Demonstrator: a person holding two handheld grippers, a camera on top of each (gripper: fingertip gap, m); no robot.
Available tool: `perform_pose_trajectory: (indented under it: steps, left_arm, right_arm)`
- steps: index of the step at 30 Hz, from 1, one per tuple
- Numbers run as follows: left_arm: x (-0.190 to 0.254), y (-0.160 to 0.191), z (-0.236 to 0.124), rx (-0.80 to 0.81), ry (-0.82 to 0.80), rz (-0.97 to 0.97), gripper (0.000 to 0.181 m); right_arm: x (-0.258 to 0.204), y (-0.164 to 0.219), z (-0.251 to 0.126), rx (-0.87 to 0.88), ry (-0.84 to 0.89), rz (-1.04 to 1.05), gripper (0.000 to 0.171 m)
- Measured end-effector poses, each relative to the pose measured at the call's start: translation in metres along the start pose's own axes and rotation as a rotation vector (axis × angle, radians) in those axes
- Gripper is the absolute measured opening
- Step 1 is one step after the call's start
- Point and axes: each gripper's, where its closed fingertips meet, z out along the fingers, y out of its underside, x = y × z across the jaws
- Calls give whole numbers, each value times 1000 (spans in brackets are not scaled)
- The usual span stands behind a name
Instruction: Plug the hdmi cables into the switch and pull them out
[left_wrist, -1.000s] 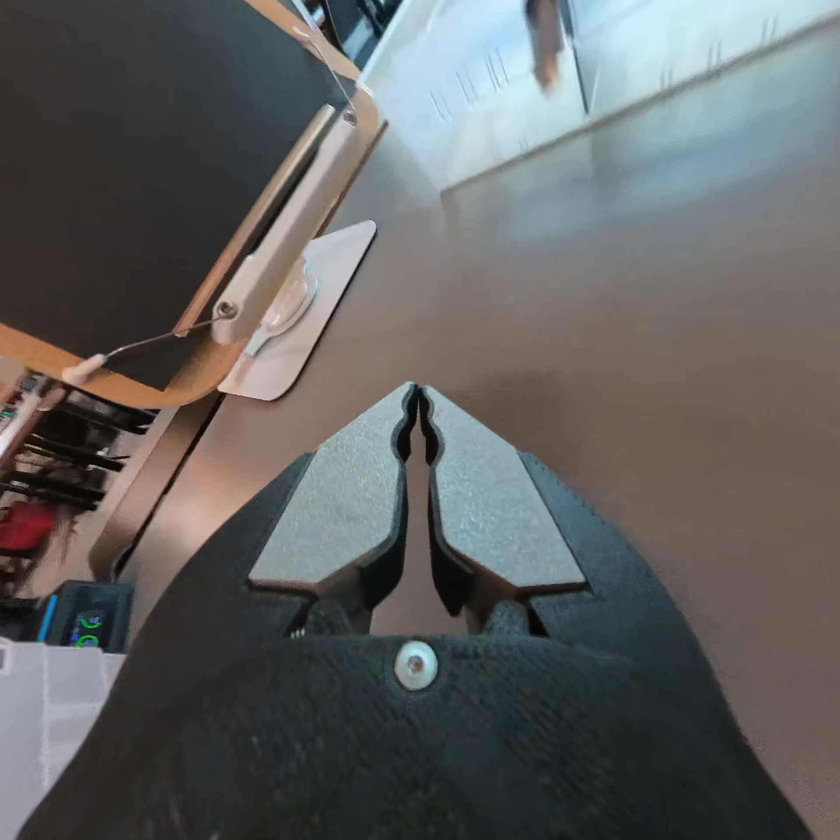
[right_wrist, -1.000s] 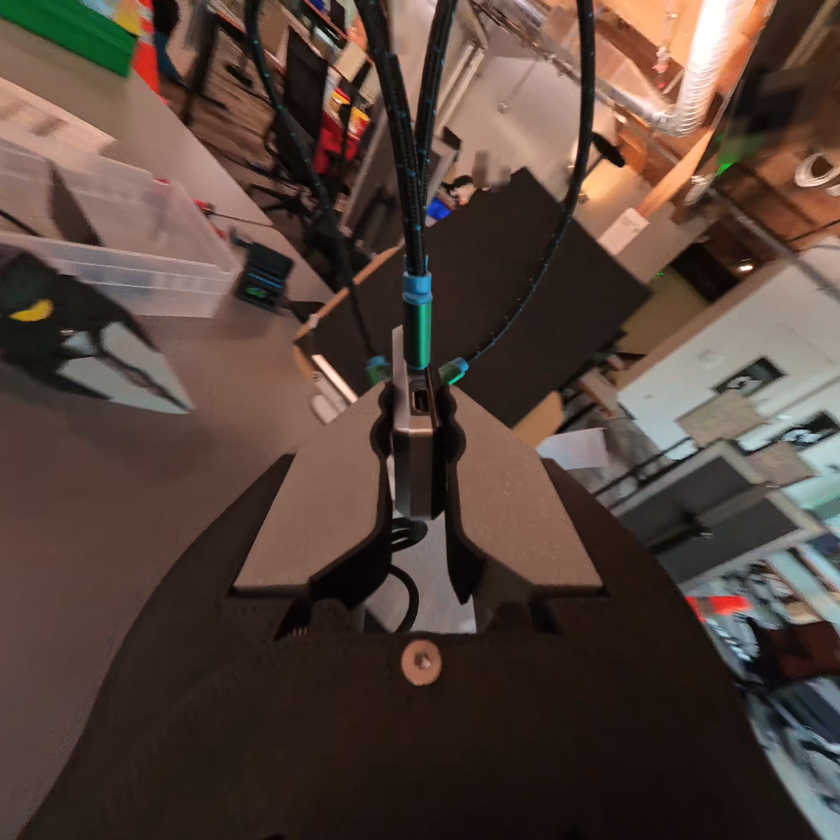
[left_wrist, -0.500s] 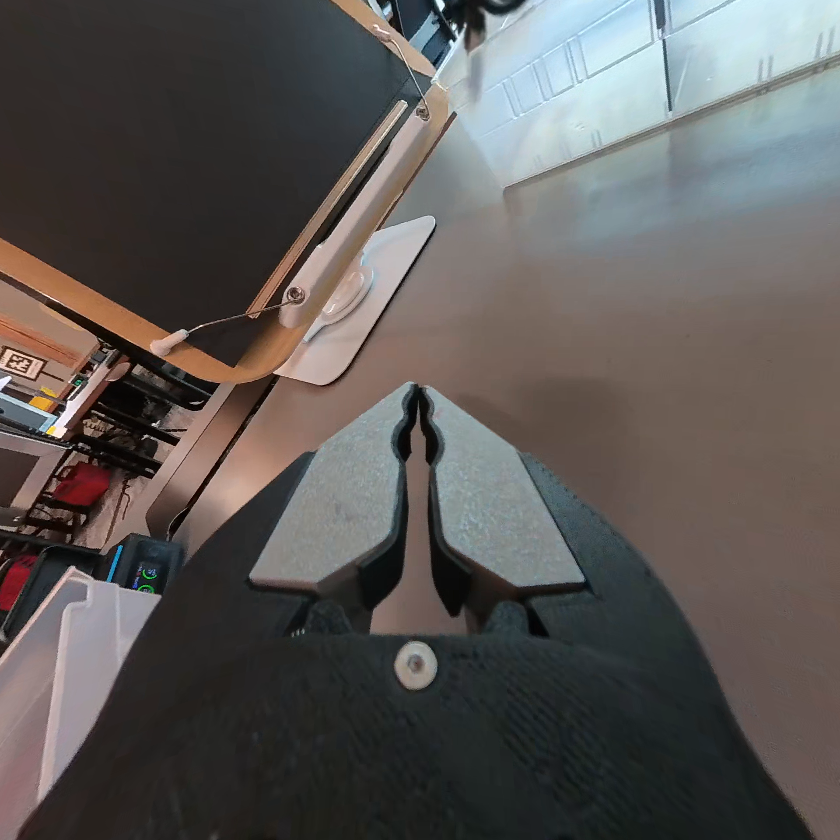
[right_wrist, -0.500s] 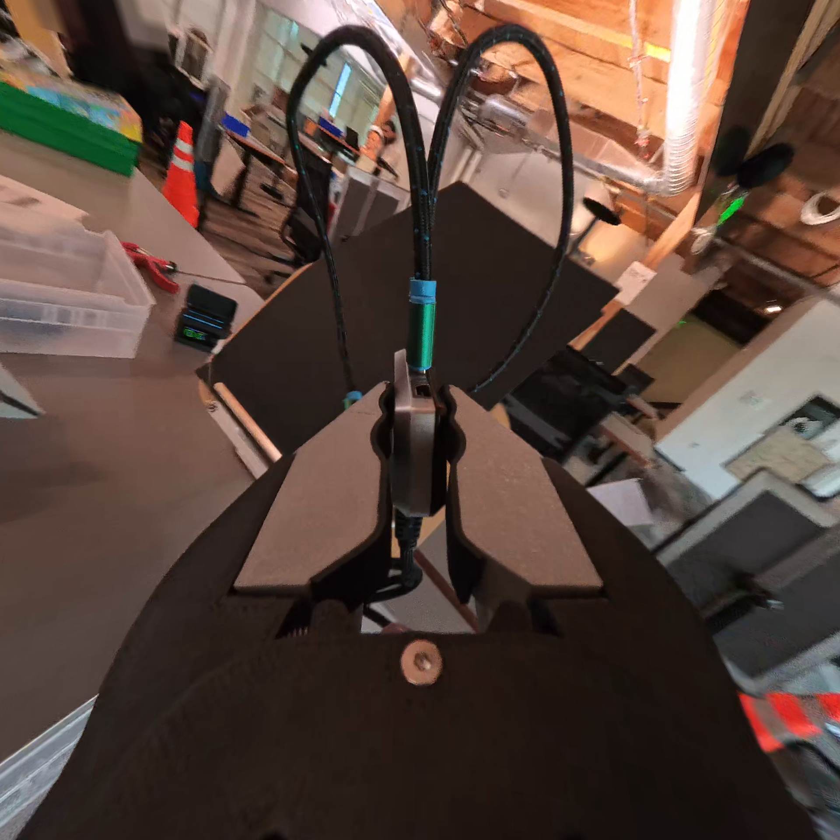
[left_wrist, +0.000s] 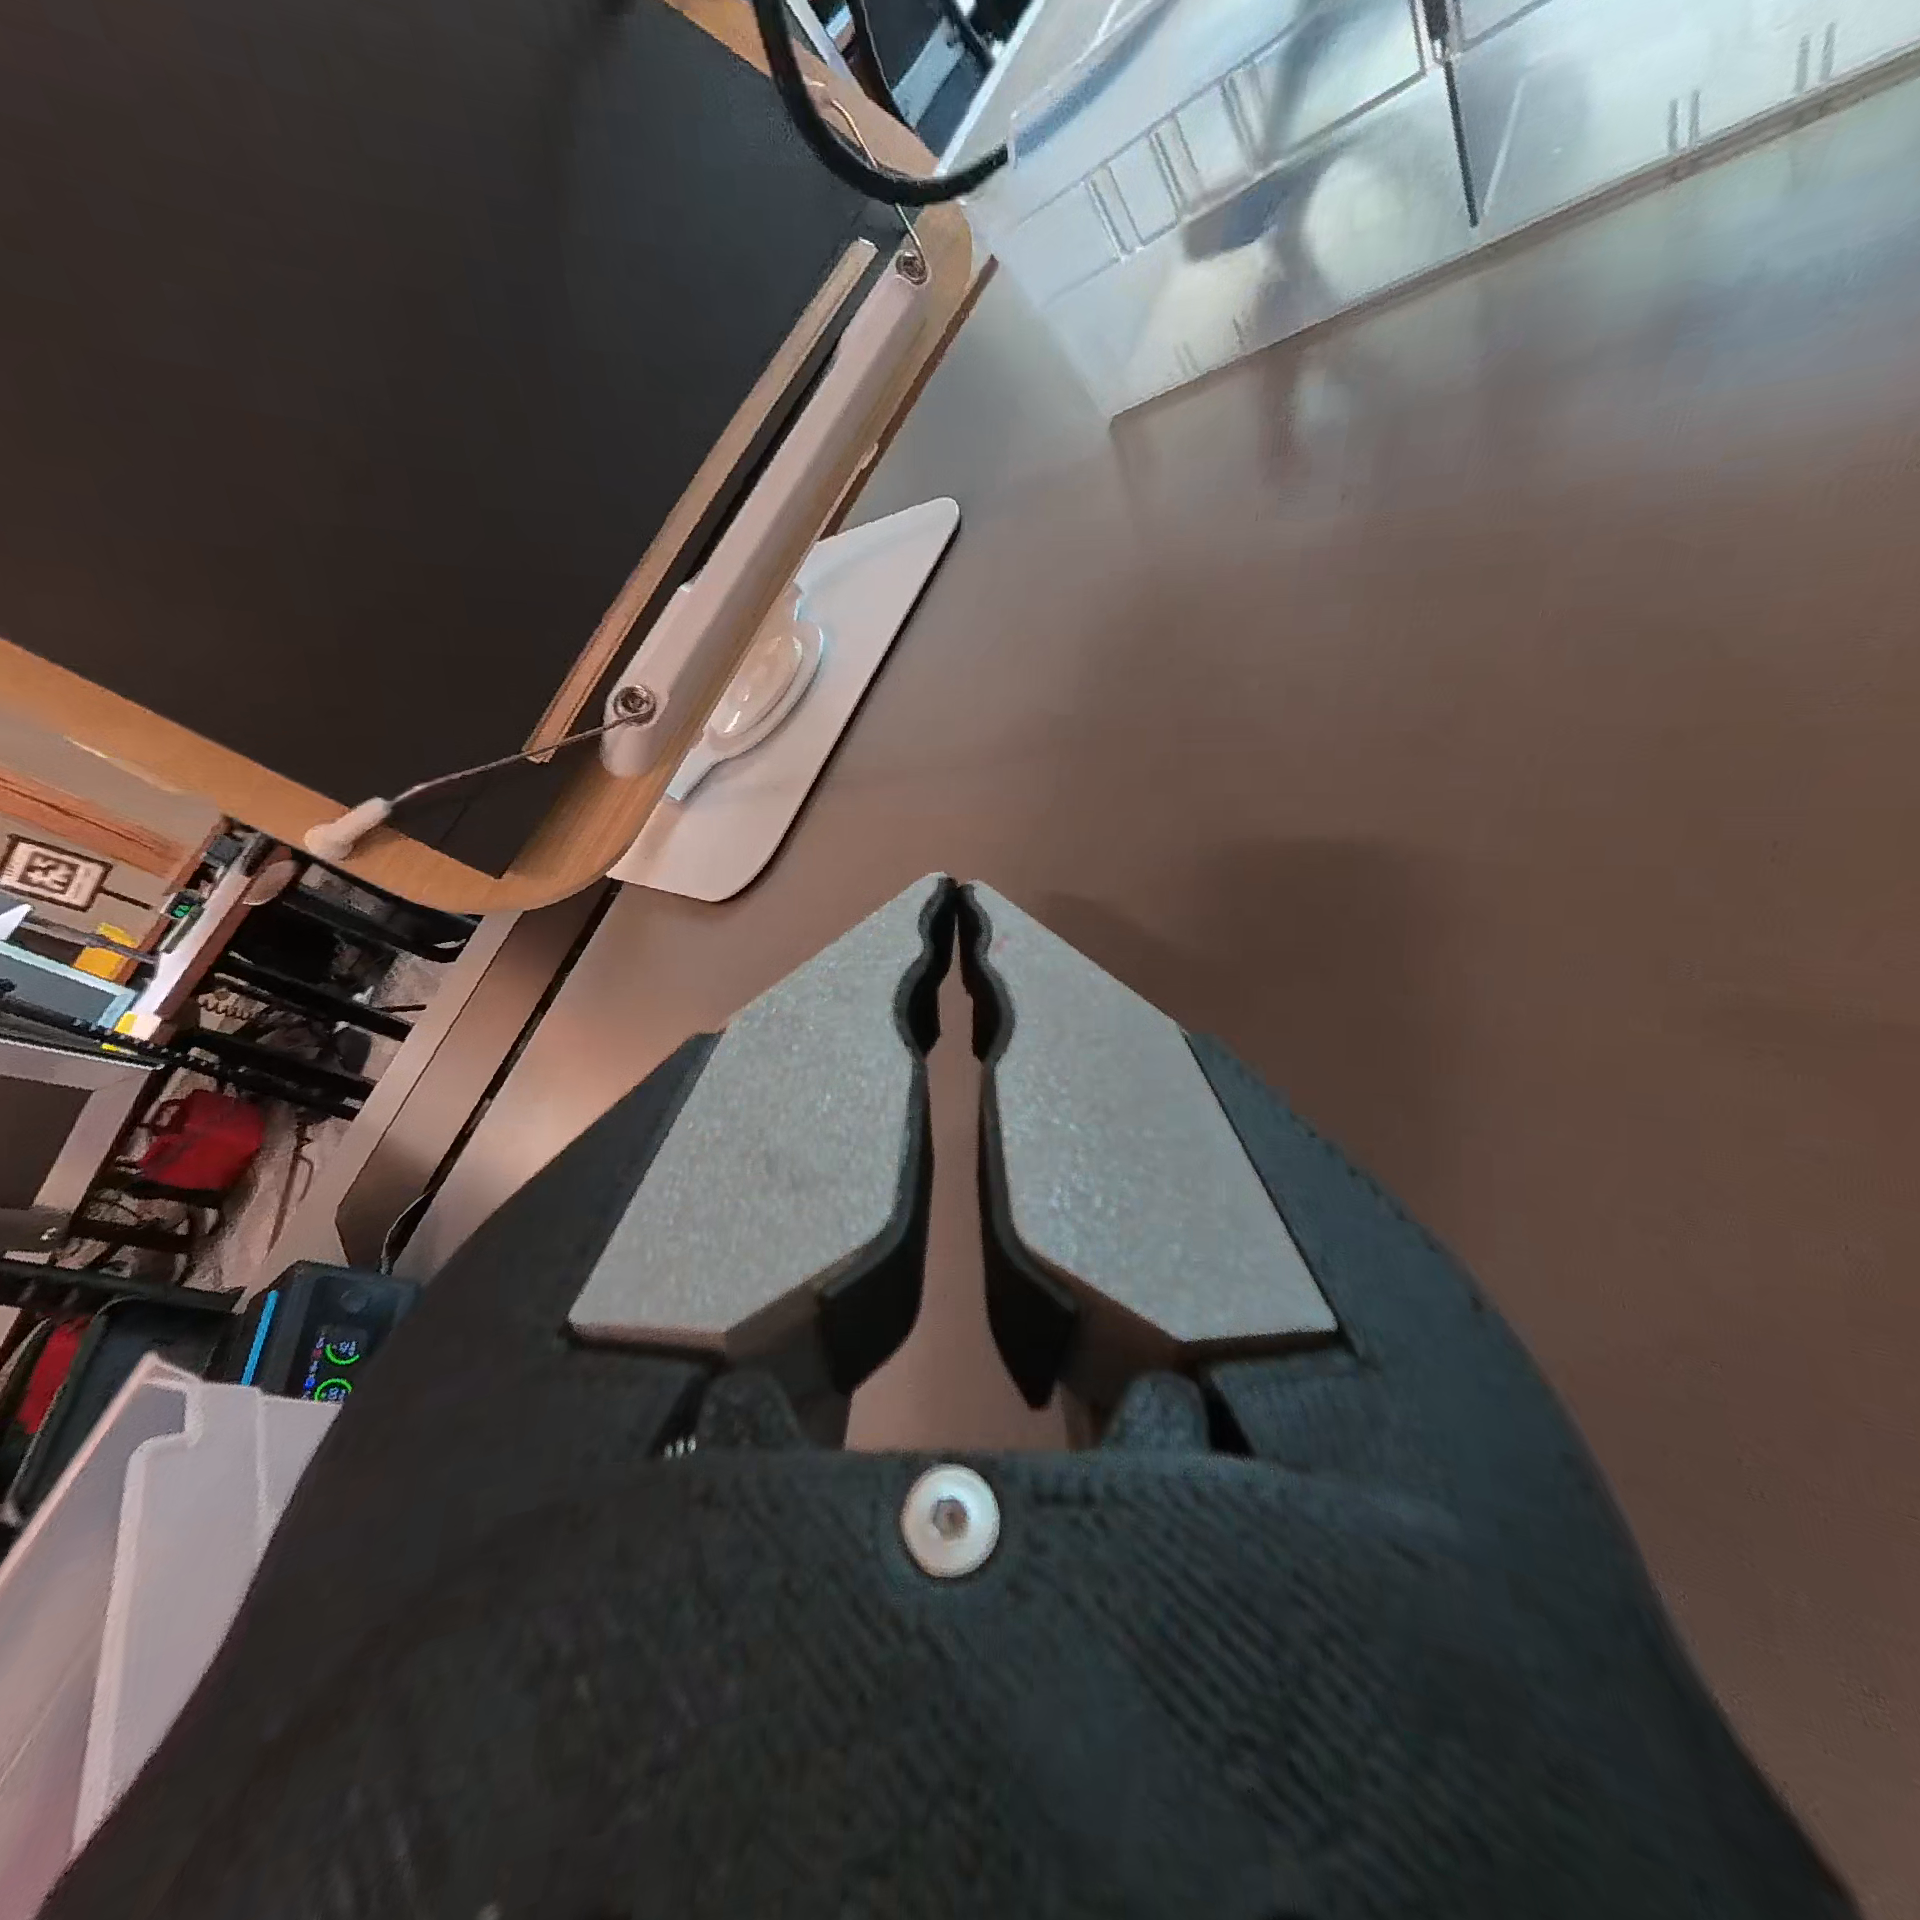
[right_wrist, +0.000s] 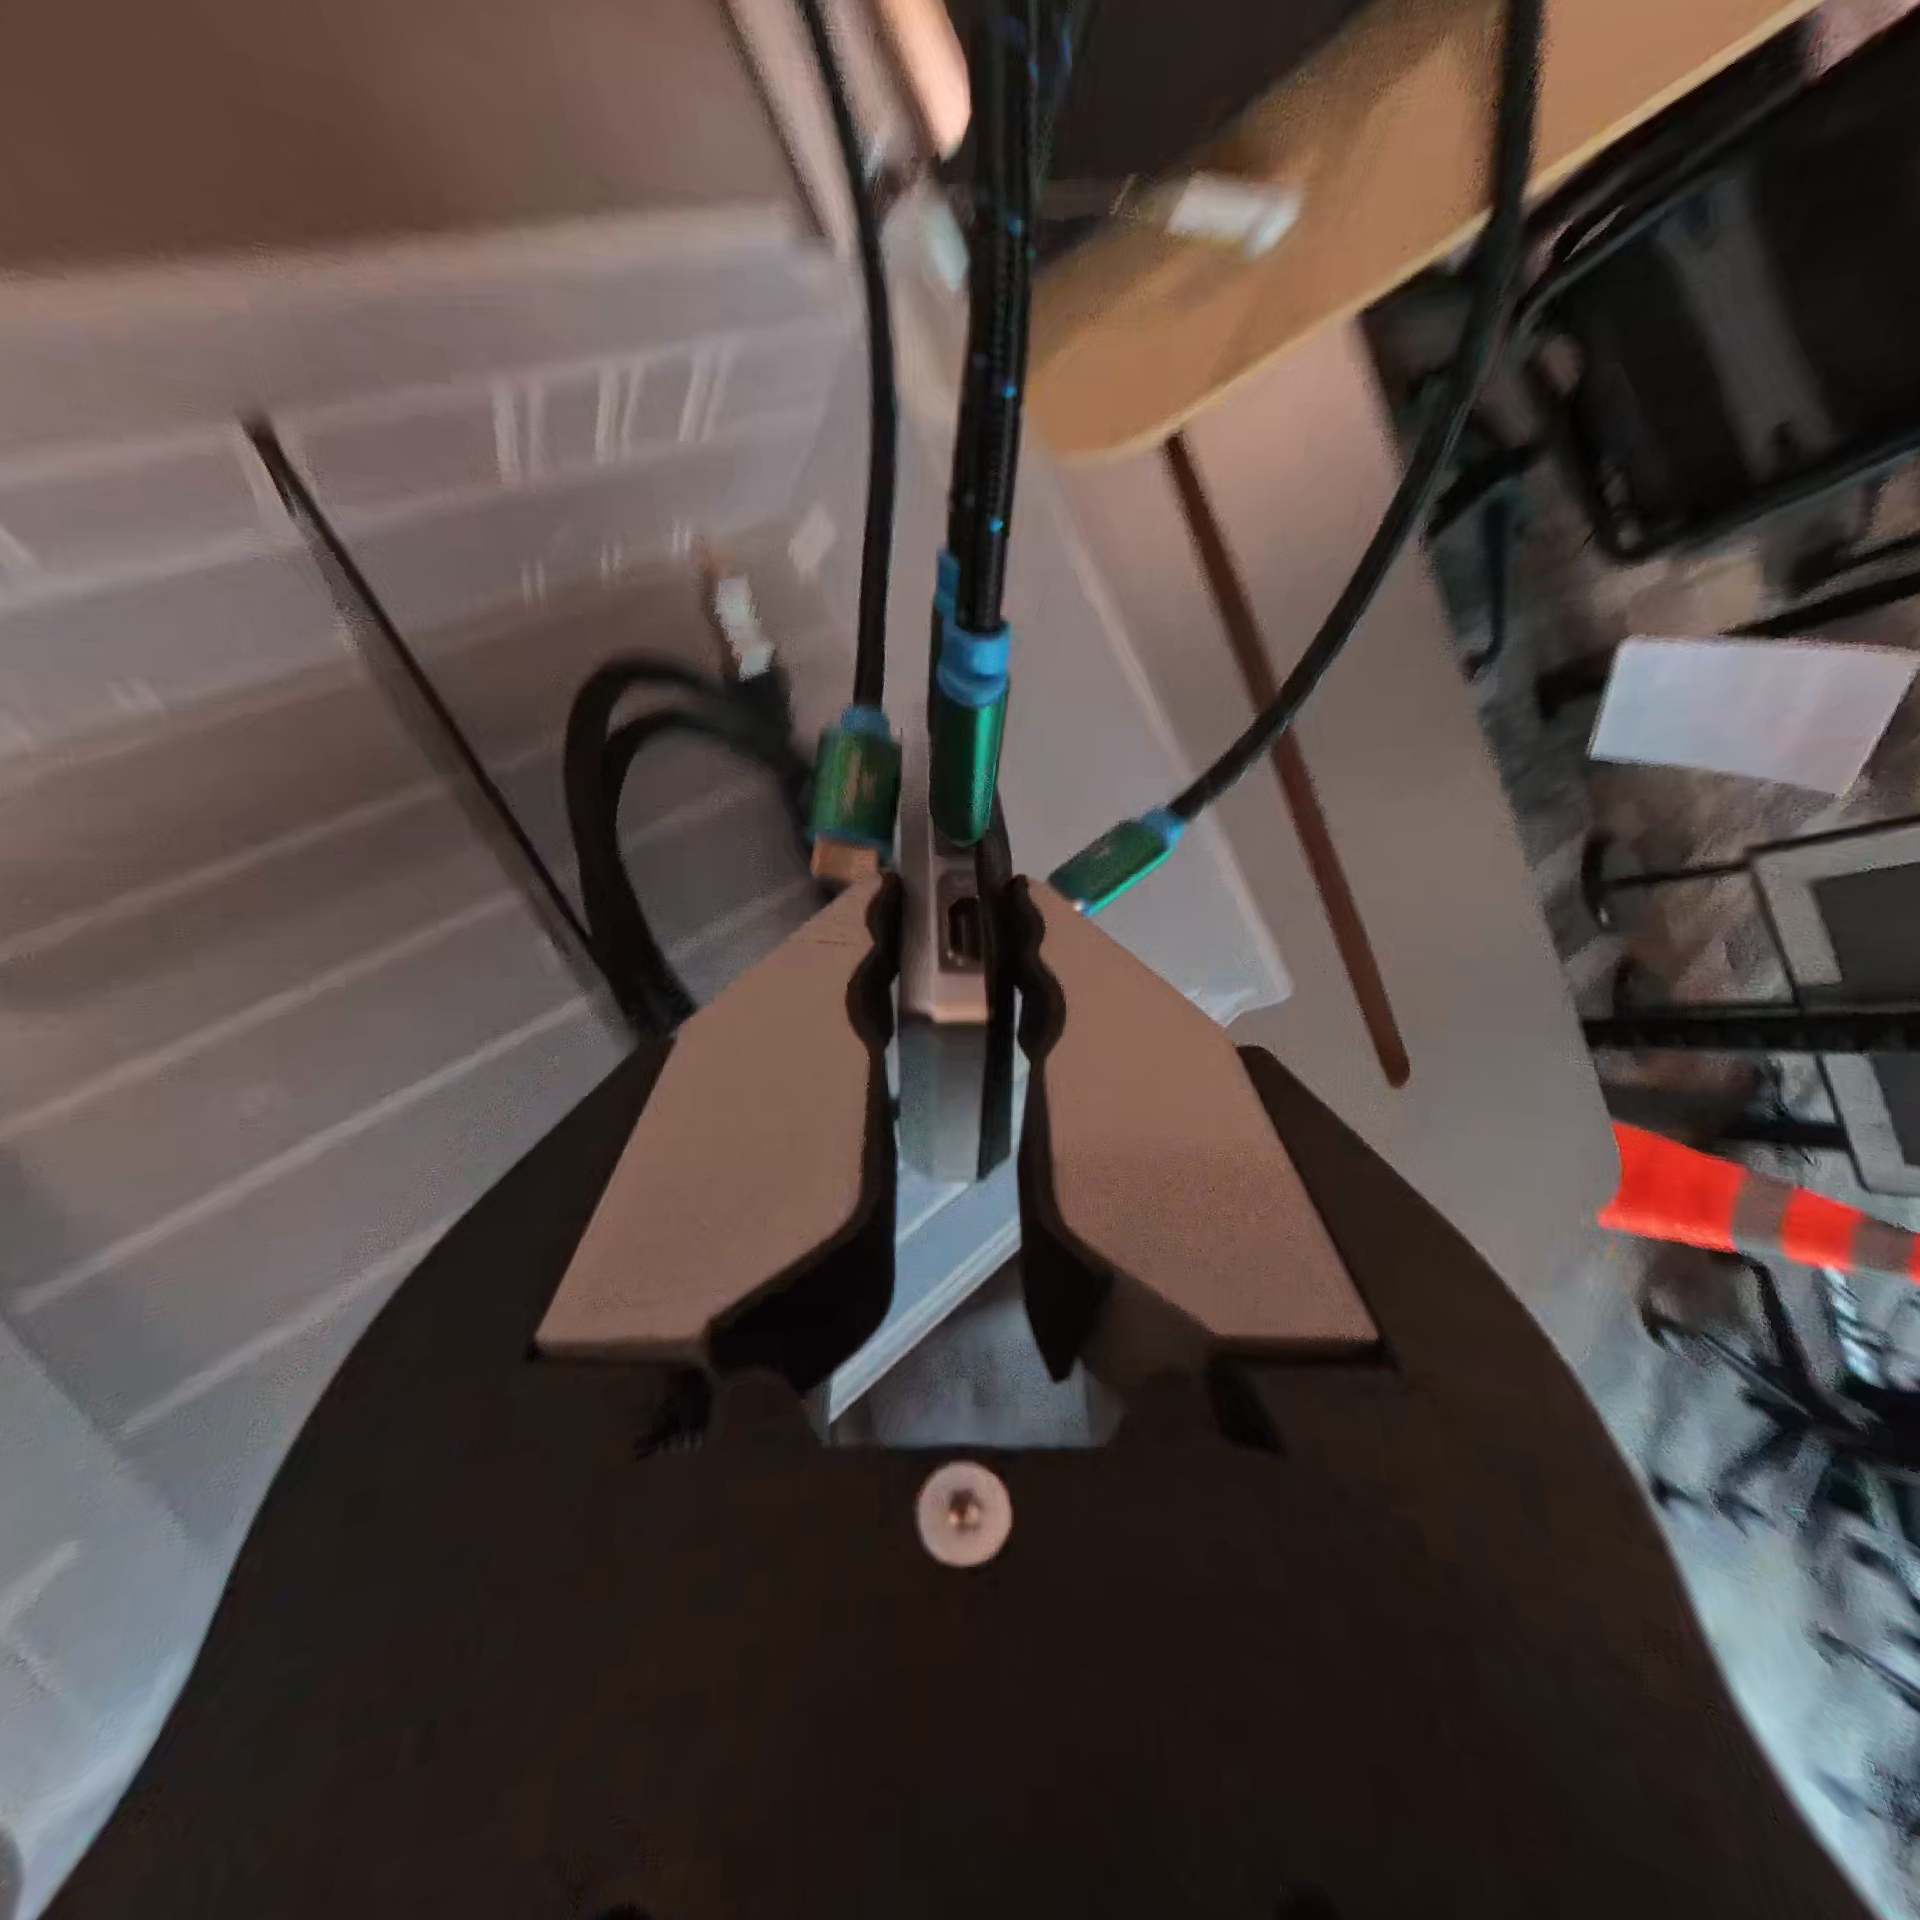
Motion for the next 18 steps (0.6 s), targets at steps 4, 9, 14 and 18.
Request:
perform_pose_trajectory:
  steps: [4,9,14,18]
  left_arm:
    - [6,8,5,-28,22,16,0]
    - [11,12,8,-44,43,16,0]
    - [17,20,10,-66,81,-10,0]
    - [22,22,12,-82,104,-10,0]
  right_arm:
    - [-25,39,31,-368,-96,-260,21]
    - [-18,35,51,-580,41,-338,21]
    - [-29,19,40,-575,-29,-25,44]
    - [-30,-21,15,-353,-100,175,88]
